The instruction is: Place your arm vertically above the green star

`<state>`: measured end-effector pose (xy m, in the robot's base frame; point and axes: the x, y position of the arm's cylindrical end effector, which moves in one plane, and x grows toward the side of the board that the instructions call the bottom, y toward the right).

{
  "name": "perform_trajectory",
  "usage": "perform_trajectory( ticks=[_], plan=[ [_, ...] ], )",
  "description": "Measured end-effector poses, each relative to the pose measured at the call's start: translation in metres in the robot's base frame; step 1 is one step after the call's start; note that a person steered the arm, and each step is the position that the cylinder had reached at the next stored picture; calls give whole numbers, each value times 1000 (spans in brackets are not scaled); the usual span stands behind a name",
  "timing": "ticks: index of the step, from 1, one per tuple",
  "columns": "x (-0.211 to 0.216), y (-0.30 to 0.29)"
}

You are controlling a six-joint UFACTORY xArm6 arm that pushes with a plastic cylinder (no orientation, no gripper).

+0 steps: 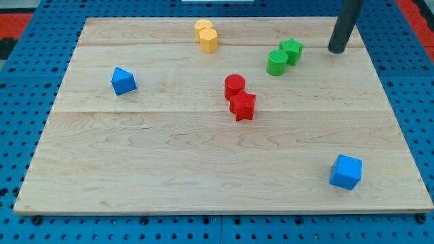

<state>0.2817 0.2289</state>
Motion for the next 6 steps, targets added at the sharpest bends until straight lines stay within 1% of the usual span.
perform_trajectory(
  ticks=[1, 3, 6],
  plan=[
    [-23, 0],
    [-89, -63],
    [-89, -135]
  ],
)
